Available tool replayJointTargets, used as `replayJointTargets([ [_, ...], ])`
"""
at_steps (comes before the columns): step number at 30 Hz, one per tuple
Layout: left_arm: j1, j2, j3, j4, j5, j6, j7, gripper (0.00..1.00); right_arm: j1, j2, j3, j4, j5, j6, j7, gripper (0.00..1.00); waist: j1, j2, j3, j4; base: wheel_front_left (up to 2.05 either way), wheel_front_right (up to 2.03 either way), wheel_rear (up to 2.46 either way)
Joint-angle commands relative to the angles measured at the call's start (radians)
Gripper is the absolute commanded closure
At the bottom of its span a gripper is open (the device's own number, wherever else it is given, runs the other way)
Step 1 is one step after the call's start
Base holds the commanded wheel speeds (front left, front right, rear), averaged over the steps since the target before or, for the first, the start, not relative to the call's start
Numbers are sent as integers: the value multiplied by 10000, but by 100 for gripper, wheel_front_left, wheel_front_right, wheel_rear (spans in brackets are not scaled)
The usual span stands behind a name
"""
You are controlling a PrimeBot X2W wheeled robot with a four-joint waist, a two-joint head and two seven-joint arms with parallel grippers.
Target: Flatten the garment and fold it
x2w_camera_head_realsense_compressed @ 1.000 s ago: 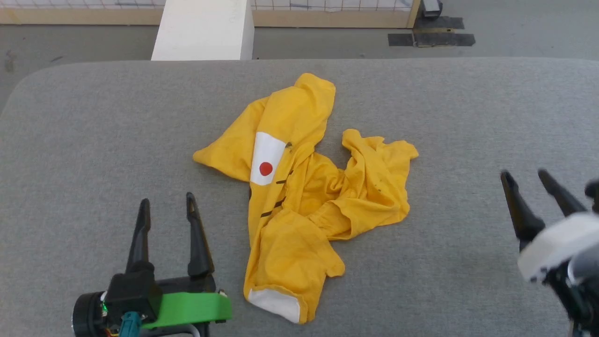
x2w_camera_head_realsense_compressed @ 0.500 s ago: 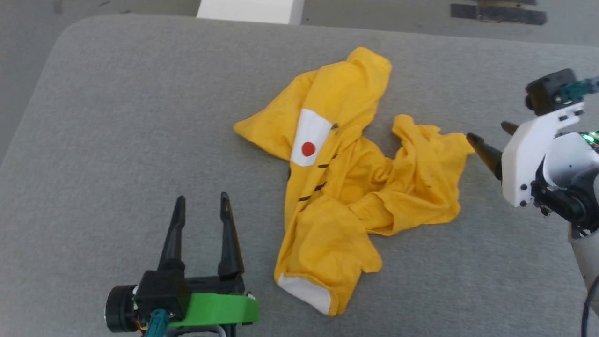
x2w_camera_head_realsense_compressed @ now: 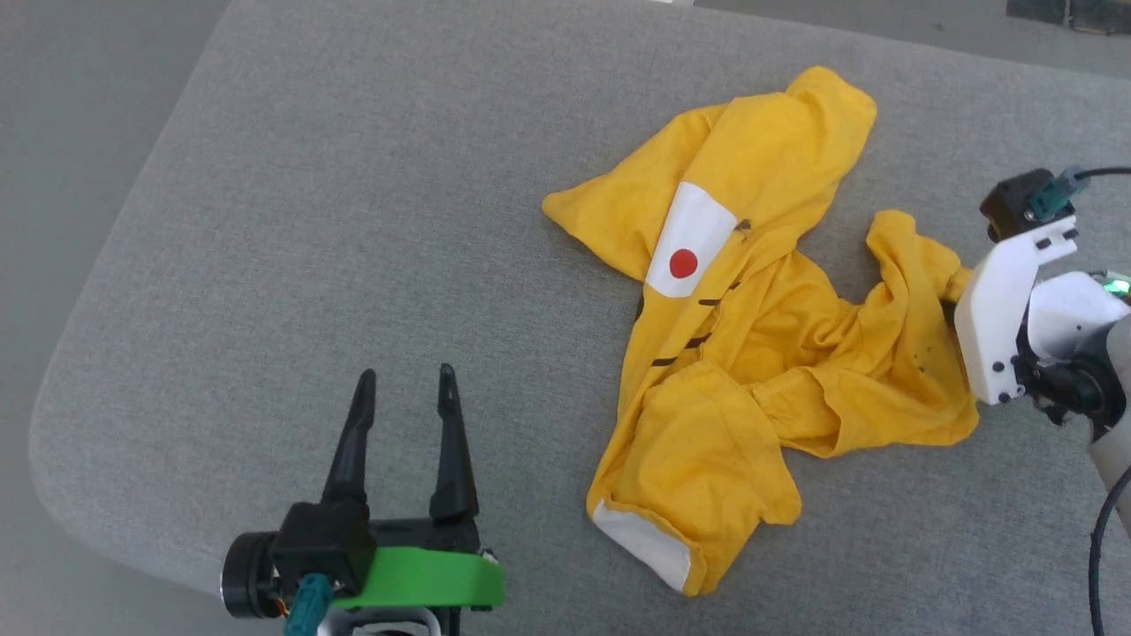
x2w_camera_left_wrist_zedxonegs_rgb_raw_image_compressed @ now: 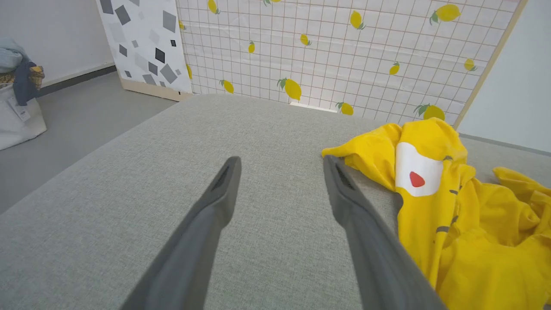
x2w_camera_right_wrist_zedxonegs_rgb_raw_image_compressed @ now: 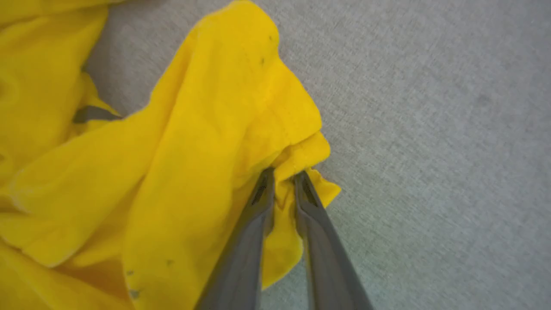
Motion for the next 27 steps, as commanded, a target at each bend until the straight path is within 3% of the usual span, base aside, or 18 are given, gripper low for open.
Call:
replayJointTargets([
  [1,-52,-57,101,34,151,-99,-49,0,-17,52,5,161,100,-13,-152,100,0,0,5,-117,0,0,0],
  [6,-97,-124,331,110,223,-361,-49,0,-295,-41,-967,83,367,-13,-1385,100,0,0,-307,-609,0,0,0],
  [10,-28,-159,504,194,237,-527,-49,0,138,-272,-2317,-15,771,-13,-2111,100,0,0,-654,-1046,0,0,0],
  [16,212,-127,711,289,259,-688,-49,0,2553,-487,-4888,-711,1118,-13,-2281,100,0,0,-958,-1601,0,0,0],
  [20,302,-119,745,367,265,-798,-49,0,4711,-3,-6780,-1068,881,-13,-2282,100,0,0,-1063,-1780,0,0,0],
  [24,392,-110,769,472,249,-879,-49,0,6503,1049,-7956,-1447,402,-13,-2240,100,0,0,-1236,-1877,0,0,0],
  [25,423,-104,783,496,241,-891,-49,0,6785,1360,-8127,-1589,260,-13,-2275,78,0,0,-1287,-1910,0,0,0],
  [26,446,-100,794,519,232,-898,-49,0,6907,1595,-8249,-1712,164,-13,-2348,15,0,0,-1346,-1938,0,0,0],
  [27,482,-91,804,549,220,-908,-49,0,6972,1866,-8395,-1859,35,-13,-2444,0,0,0,-1418,-1966,0,0,0],
])
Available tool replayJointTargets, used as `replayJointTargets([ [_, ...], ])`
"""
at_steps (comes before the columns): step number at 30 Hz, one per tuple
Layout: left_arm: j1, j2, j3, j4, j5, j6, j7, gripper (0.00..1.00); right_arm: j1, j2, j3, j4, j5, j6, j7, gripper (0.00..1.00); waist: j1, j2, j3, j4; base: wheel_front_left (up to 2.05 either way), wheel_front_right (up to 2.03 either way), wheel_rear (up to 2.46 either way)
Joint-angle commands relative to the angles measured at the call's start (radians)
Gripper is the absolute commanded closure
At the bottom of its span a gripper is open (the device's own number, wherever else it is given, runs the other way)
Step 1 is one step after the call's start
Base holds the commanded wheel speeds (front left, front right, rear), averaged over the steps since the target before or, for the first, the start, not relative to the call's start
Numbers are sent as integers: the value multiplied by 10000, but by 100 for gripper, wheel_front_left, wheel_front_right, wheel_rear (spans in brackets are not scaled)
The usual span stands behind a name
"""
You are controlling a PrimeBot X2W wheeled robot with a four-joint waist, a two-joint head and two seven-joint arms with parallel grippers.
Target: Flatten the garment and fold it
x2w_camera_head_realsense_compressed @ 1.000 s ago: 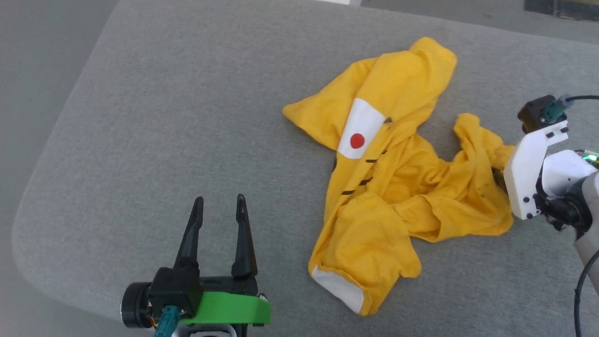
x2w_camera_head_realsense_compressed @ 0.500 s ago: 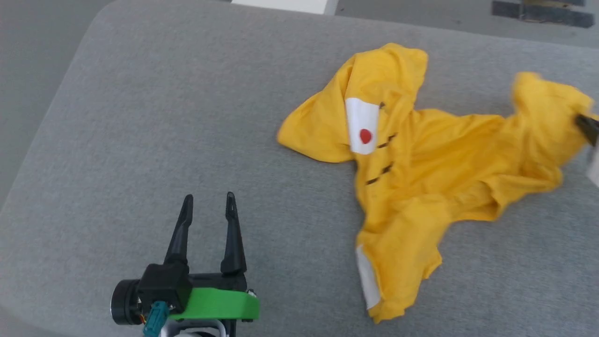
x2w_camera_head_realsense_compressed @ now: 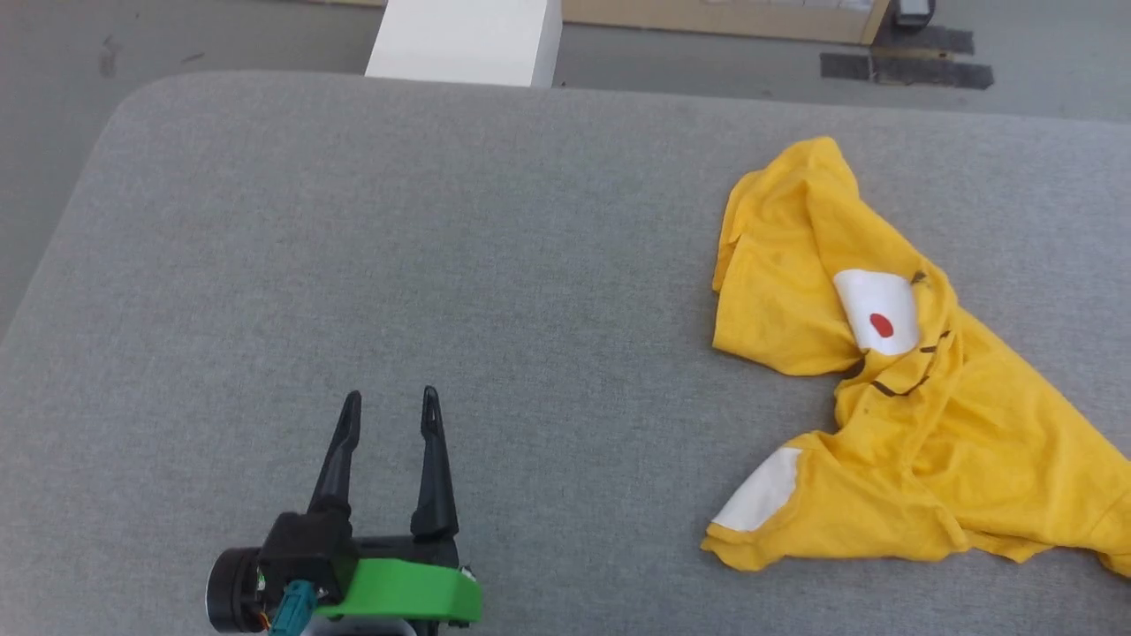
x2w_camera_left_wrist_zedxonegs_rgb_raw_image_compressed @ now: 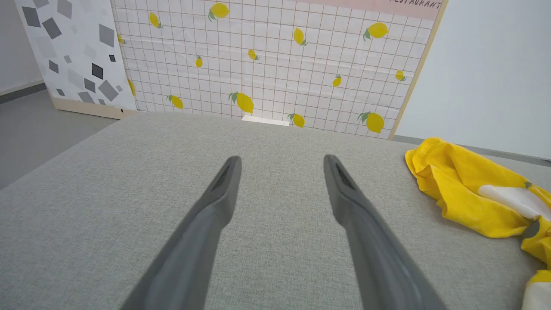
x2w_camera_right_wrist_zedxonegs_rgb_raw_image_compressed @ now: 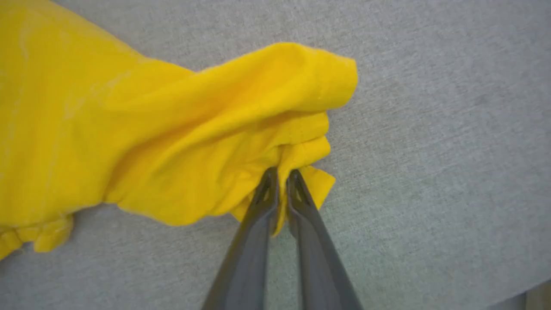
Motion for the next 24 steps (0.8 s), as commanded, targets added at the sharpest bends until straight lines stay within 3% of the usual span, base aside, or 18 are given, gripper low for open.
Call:
replayJointTargets([
  [1,189,7,45,43,-23,-42,-49,0,-58,228,-55,-205,-184,-15,-112,0,0,-1,-227,-129,0,0,0],
  [6,294,57,64,87,-95,-97,-49,0,-835,480,411,-1776,-267,-15,-157,0,0,-1,-554,-93,0,0,0],
  [12,322,-5,48,-71,-107,-83,-49,0,-2711,-202,1875,-3340,141,-15,1087,0,0,-1,-422,194,0,0,0],
  [15,227,-113,-40,-125,-97,-112,-49,0,-3881,-627,2750,-3151,50,-15,1762,0,0,-1,-80,488,0,0,0],
  [24,-308,-459,-449,-434,219,-115,-49,0,-7131,-662,3944,-688,-1048,-15,3017,0,0,-1,1478,1495,0,0,0],
])
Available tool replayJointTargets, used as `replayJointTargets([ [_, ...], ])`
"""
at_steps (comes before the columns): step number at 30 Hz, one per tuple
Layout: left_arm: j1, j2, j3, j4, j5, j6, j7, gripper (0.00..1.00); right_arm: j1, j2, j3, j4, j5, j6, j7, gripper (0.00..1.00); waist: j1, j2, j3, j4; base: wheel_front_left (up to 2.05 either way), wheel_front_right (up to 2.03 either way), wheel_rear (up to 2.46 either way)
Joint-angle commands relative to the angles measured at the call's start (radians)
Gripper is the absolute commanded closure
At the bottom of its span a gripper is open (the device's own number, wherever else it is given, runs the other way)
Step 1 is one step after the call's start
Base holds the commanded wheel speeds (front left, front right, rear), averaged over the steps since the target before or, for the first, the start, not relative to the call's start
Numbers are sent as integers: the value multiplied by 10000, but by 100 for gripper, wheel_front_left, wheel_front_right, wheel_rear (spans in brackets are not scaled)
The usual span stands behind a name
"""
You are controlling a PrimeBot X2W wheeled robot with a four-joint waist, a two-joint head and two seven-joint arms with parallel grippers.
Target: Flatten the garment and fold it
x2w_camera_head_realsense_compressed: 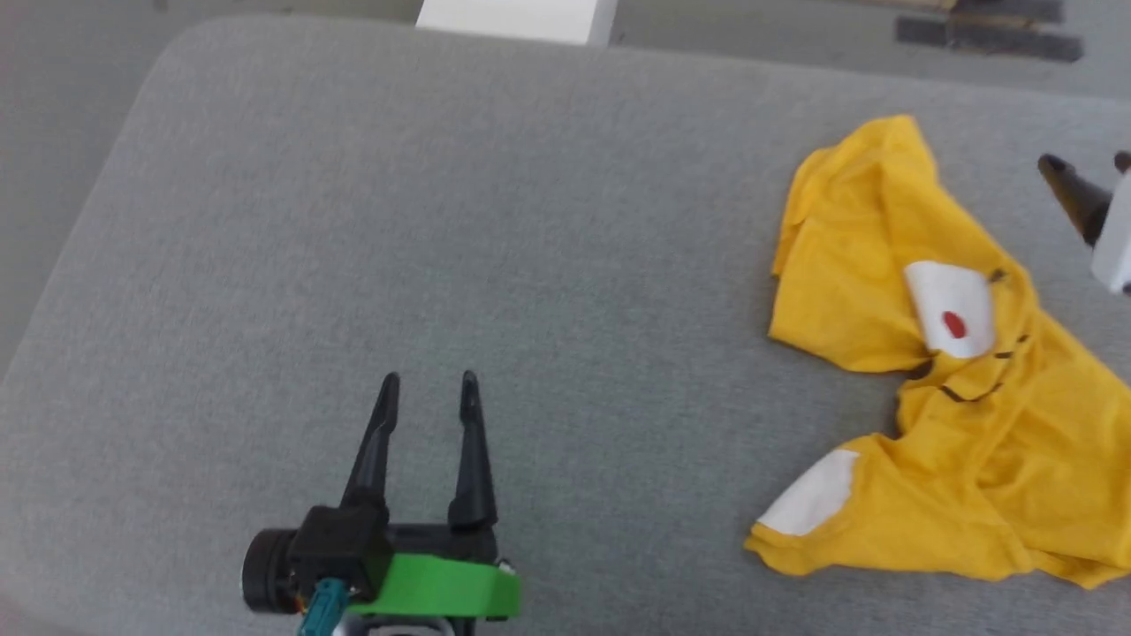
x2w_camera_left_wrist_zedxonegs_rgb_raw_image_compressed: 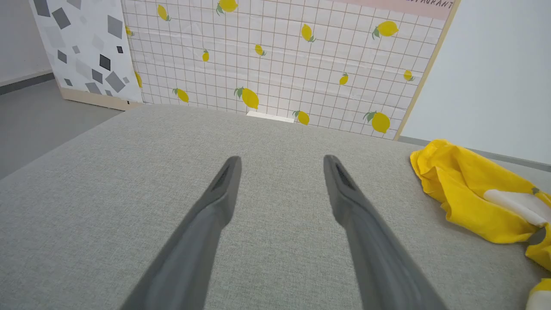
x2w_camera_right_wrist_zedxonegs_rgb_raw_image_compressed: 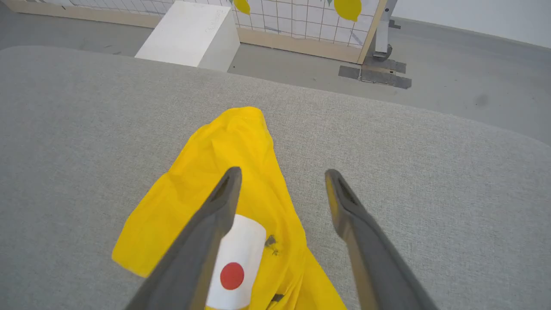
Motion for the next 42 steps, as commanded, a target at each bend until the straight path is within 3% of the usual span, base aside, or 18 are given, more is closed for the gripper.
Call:
replayJointTargets([
  [1,-265,-104,-90,-99,104,-20,-49,0,-342,-29,85,301,-211,-13,37,0,0,0,1034,821,0,0,0],
  [8,-668,-242,-518,-245,276,63,-49,0,-1457,-276,595,1669,-989,-13,-9,0,0,0,2175,1178,0,0,0],
  [14,-1018,-277,-767,-171,283,147,-49,0,-1349,-422,889,2508,-1134,-13,313,0,0,0,2499,1208,0,0,0],
  [15,-1049,-279,-790,-151,274,159,-49,0,-1289,-435,891,2623,-1130,-13,439,31,0,0,2500,1206,0,0,0],
  [16,-1080,-281,-812,-127,263,175,-49,0,-1241,-439,876,2716,-1117,-13,542,100,0,0,2492,1199,0,0,0],
  [21,-1096,-287,-715,-25,200,241,-49,0,-1482,-392,674,2461,-825,-13,160,100,0,0,2046,1120,0,0,0],
  [26,-859,-288,-459,51,157,190,-49,0,-2243,-194,1297,1746,-306,-13,205,100,0,0,1338,989,0,0,0],
  [32,-550,-289,-242,153,97,40,-49,0,-3118,1058,2259,1520,-34,-13,476,100,0,0,772,916,0,0,0],
  [36,-438,-289,-216,268,-17,-122,-49,0,-3157,2451,2466,2347,-501,-13,-127,100,0,0,504,1139,0,0,0],
  [42,-387,-290,-627,552,-275,-279,-49,0,-2498,3169,1904,4448,-1578,-13,-1600,100,0,0,259,1976,0,0,0],
])
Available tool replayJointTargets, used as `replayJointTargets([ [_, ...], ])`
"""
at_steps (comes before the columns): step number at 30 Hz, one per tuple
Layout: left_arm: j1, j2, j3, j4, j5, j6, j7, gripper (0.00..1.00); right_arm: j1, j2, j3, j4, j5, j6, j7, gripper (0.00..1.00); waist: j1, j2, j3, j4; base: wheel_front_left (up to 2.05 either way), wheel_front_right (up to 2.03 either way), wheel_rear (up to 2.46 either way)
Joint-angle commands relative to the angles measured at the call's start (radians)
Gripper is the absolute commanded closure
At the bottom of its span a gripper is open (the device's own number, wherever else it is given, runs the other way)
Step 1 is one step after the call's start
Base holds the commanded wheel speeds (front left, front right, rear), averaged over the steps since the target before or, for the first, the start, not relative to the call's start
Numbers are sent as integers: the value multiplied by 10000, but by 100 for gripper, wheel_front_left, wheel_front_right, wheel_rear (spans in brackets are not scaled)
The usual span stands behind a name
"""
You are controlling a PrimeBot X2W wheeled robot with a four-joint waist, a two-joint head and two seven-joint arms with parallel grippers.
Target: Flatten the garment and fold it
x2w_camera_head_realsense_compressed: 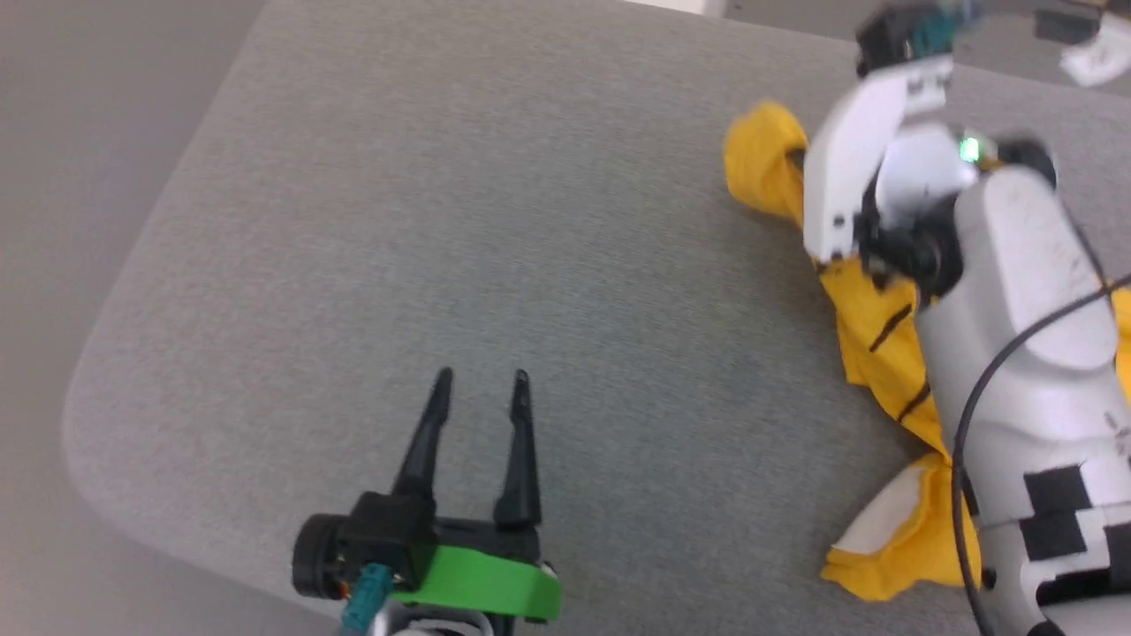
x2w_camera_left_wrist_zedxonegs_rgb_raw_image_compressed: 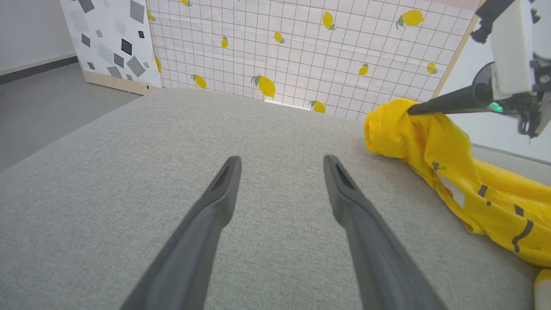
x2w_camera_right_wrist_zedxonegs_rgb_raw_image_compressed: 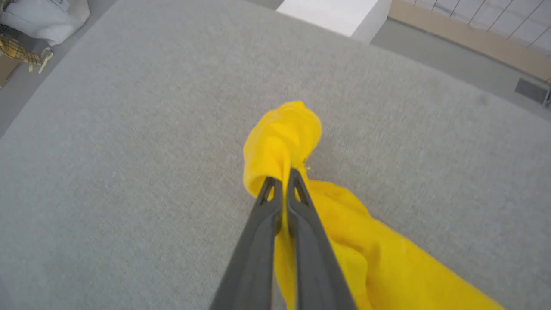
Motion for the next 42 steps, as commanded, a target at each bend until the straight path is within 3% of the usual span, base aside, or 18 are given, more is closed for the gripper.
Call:
replayJointTargets([
  [1,90,-46,-128,82,-129,-35,-49,0,291,-8,-223,417,-238,-15,-328,100,0,0,-177,656,0,0,0],
  [2,96,-46,-211,120,-178,-26,-49,0,374,8,-339,721,-370,-15,-535,91,0,0,-183,778,0,0,0],
  [3,95,-46,-272,149,-208,-23,-49,0,420,13,-387,935,-331,-15,-721,0,0,0,-195,873,0,0,0],
  [9,46,-46,-238,260,-167,60,-49,0,-81,21,-194,1843,-336,-15,-1550,0,0,0,-300,853,0,0,0],
  [17,15,17,210,184,149,-45,-49,0,-1033,-287,699,1468,-119,-15,-2311,0,0,0,-816,-382,0,0,0],
  [23,14,218,416,116,291,-174,-49,0,-63,-1744,1198,-448,952,-15,-2894,0,0,0,-1087,-1304,0,0,0],
  [26,80,286,487,52,329,-163,-49,0,1172,-2501,777,-1910,1495,-15,-3279,0,0,0,-1183,-1713,0,0,0],
  [30,274,405,579,1,324,-143,-49,0,3444,-2807,-478,-4026,1801,-15,-3672,0,0,0,-1254,-2203,0,0,0],
  [34,409,516,589,-150,358,-173,-49,0,5956,-2205,-2056,-6126,1552,-15,-4056,0,0,0,-1266,-2525,0,0,0],
  [37,488,597,573,-288,403,-271,-49,0,7743,-1318,-2979,-7466,1169,-15,-4458,0,0,0,-1259,-2659,0,0,0],
  [42,745,712,512,-239,554,-397,-49,0,9917,-300,-3536,-8466,514,-15,-5506,0,0,0,-1265,-2789,0,0,0],
])
